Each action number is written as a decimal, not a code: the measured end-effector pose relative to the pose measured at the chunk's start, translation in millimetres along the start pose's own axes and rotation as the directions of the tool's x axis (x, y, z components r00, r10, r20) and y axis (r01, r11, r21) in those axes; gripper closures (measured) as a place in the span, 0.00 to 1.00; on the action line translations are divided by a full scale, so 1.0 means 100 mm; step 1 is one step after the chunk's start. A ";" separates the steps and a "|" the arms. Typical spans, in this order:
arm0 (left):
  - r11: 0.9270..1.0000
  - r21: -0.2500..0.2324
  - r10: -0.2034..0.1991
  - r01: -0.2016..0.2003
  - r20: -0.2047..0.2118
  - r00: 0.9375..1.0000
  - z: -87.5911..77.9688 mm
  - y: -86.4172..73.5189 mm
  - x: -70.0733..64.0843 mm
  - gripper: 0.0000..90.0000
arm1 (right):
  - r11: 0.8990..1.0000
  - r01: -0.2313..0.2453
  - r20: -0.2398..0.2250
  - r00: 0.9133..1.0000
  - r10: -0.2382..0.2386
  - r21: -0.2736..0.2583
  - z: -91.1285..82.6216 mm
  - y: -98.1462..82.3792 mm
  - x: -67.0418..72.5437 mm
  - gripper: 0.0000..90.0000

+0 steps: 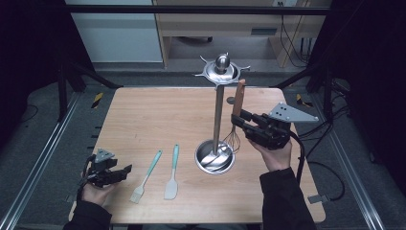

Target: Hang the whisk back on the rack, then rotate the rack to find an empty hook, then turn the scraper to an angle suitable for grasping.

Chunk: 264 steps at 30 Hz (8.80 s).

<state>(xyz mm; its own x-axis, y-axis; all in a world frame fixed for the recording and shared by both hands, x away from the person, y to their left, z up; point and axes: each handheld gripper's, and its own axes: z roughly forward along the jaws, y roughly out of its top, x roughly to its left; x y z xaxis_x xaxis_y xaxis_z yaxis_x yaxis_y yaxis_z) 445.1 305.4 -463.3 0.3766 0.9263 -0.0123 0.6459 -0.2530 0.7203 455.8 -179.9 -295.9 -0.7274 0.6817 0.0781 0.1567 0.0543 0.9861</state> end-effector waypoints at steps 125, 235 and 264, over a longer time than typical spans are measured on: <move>0.999 -0.006 0.036 -0.036 0.037 0.999 -0.02 0.03 -0.15 0.40 | 0.999 0.037 0.309 0.951 -0.031 -0.014 -0.38 -0.10 -0.10 0.61; 0.961 0.211 0.148 -0.177 0.146 0.978 0.57 0.32 -1.19 0.89 | 0.915 -0.096 0.384 0.921 -0.067 0.391 -0.55 -1.63 -0.43 0.51; 0.959 0.195 0.179 -0.206 0.146 0.973 0.56 0.28 -1.12 0.89 | 0.915 -0.099 0.382 0.922 -0.064 0.391 -0.56 -1.63 -0.44 0.51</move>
<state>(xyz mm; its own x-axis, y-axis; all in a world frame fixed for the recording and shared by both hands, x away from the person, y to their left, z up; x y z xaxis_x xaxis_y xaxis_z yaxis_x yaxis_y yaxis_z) 458.1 179.1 -480.7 0.5791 0.8151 0.0152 0.6712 -0.4874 0.5585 424.7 -259.0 -452.2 -0.4251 0.9040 -0.0467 0.4770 0.2675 0.8372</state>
